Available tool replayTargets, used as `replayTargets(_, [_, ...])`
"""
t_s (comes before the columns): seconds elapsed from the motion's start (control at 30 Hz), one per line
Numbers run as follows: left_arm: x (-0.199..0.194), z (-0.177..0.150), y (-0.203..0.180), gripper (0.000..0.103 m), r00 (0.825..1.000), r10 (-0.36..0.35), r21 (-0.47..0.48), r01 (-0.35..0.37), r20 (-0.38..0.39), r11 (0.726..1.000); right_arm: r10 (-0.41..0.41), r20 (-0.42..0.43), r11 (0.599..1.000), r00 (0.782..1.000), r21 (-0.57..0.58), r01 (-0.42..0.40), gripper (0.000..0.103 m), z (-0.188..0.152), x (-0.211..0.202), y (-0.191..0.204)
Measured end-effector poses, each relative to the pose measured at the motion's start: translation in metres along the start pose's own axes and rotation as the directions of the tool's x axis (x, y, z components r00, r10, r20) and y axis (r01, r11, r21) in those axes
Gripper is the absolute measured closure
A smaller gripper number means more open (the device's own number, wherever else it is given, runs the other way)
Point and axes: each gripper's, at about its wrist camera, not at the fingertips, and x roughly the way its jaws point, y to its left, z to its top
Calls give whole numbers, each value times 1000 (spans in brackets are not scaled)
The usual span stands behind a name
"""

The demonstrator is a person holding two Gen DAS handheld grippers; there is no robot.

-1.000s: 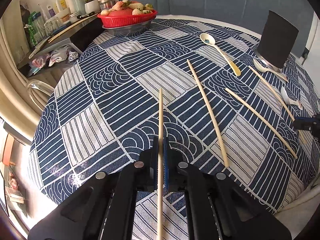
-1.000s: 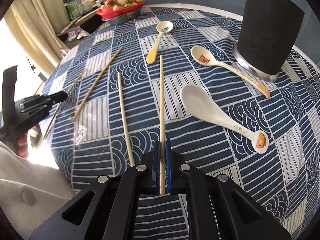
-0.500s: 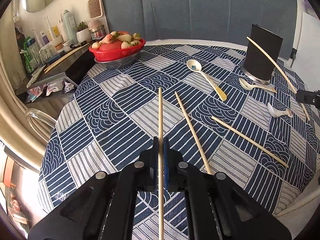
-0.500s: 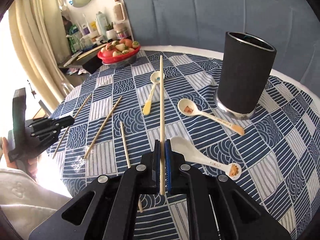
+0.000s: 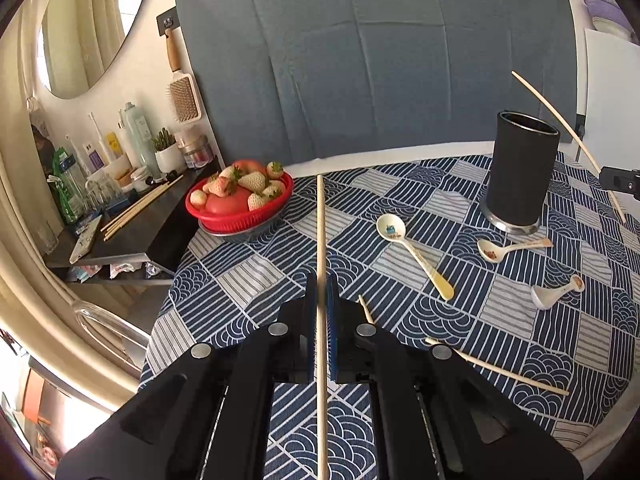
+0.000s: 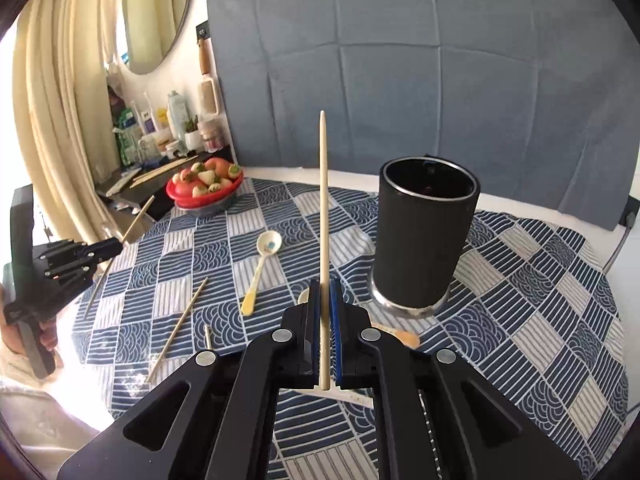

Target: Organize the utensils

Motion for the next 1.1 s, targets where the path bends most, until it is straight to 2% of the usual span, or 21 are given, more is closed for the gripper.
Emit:
replayTargets(0.2, [-4, 34, 8, 98, 997, 22, 0, -22, 77, 1000, -45, 75, 999, 996, -5, 46, 98, 19, -15, -12])
replayTargets(0.53, [-9, 90, 3, 98, 981, -10, -5, 11, 192, 1000, -82, 182, 996, 980, 34, 77, 98, 51, -24, -39])
replayTargets(0.7, [-9, 122, -4, 98, 965, -52, -18, 58, 256, 998, -86, 232, 996, 969, 49, 77, 98, 68, -29, -54])
replayTargets(0.9, [-3, 158, -26, 98, 938, -98, -21, 111, 333, 994, -59, 263, 997, 963, 55, 46, 98, 85, -17, -72])
replayTargets(1.1, [17, 188, -56, 98, 911, -191, 9, 202, 366, 979, -39, 359, 996, 932, 93, 6, 98, 93, 1, -87])
